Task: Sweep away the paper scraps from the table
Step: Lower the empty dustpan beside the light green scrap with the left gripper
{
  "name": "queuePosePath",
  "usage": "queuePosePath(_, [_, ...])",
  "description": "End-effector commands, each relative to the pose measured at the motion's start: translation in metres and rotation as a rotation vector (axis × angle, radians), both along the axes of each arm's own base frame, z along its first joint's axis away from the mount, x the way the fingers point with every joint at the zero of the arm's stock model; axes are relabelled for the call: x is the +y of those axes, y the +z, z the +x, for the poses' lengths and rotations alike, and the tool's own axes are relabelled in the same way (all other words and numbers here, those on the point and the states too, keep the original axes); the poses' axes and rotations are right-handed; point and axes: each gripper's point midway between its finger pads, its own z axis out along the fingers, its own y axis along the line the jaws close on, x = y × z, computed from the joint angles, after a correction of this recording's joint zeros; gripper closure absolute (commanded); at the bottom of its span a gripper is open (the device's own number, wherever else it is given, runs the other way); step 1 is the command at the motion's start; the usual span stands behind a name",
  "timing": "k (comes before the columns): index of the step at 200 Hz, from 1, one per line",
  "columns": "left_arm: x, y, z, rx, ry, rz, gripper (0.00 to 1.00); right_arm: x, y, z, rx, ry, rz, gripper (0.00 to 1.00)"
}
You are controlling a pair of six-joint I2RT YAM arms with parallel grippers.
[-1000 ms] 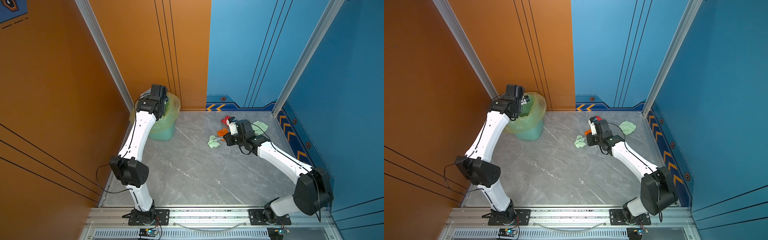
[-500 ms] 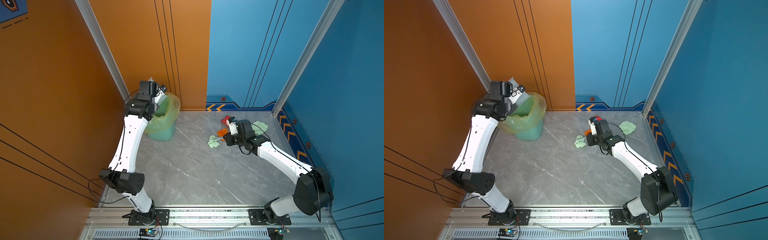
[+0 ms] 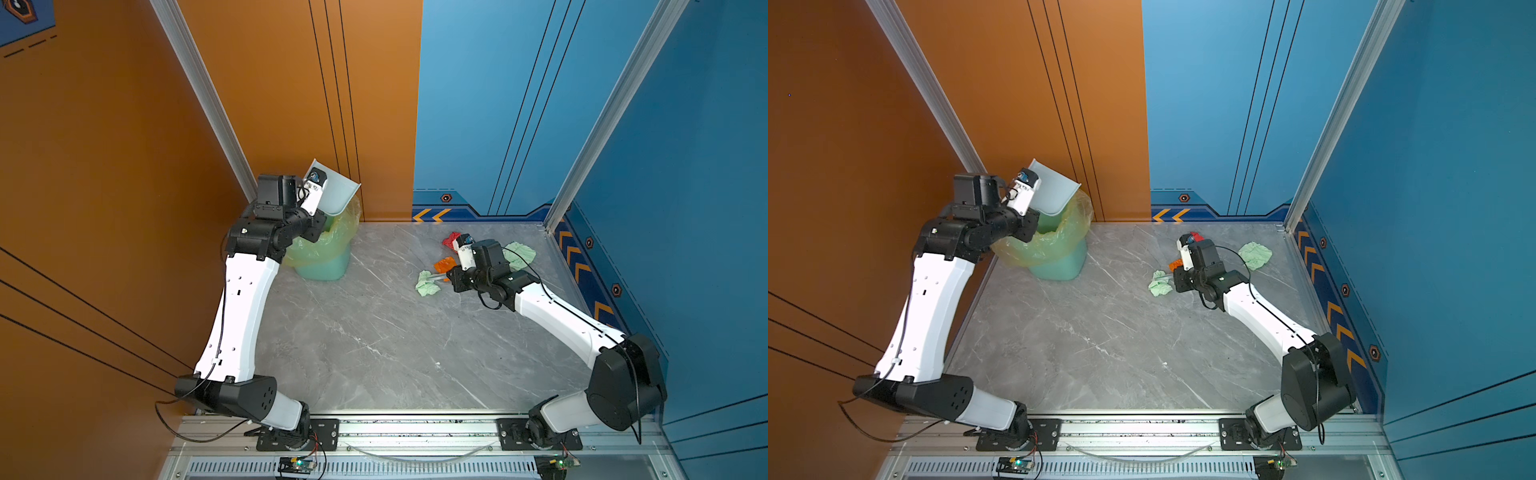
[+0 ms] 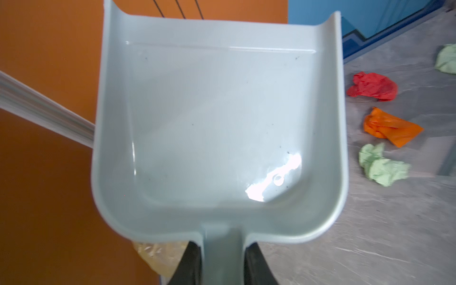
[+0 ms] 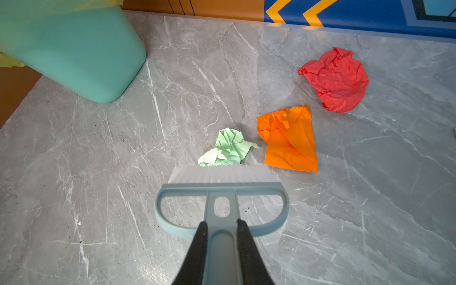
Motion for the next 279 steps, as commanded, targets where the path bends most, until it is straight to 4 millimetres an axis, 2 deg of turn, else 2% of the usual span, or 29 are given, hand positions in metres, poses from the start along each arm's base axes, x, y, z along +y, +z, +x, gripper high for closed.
queuePosePath(1, [-0.041,-0.007,-0.019,0.073,-0.115,-0.236,0.90,-0.004,0.017,-0.002,-0.016,-0.026,0.002,1.00])
queuePosePath(17, [-0.057,-0.020,-0.029,0.128,-0.161,-0.288,0.90,-0.006,0.018,-0.002,-0.016,-0.038,-0.005,1.00])
queuePosePath(64, [-0.086,-0.056,-0.049,0.237,-0.218,-0.422,0.91,-0.014,0.019,-0.003,-0.014,-0.078,-0.026,1.00])
queuePosePath(123, [-0.103,-0.100,-0.063,0.321,-0.222,-0.498,0.92,-0.021,0.020,-0.004,-0.012,-0.099,-0.048,1.00])
queuePosePath(165, [-0.116,-0.139,-0.070,0.377,-0.202,-0.464,0.92,-0.022,0.018,-0.002,-0.008,-0.114,-0.053,1.00])
queuePosePath(197, [-0.124,-0.182,-0.079,0.447,-0.153,-0.395,0.93,-0.021,0.017,0.002,-0.007,-0.122,-0.044,1.00])
queuePosePath(245, [-0.138,-0.237,-0.107,0.569,-0.152,-0.297,0.94,-0.025,0.018,0.020,-0.011,-0.185,-0.072,1.00])
queuePosePath(271, [-0.147,-0.256,-0.121,0.615,-0.174,-0.257,0.94,-0.034,0.015,0.034,-0.014,-0.264,-0.135,1.00])
queuePosePath(273, [-0.145,-0.265,-0.126,0.637,-0.171,-0.246,0.94,-0.035,0.015,0.035,-0.015,-0.273,-0.144,1.00])
queuePosePath(279, [-0.144,-0.272,-0.131,0.654,-0.168,-0.232,0.94,-0.038,0.015,0.038,-0.019,-0.297,-0.162,1.00])
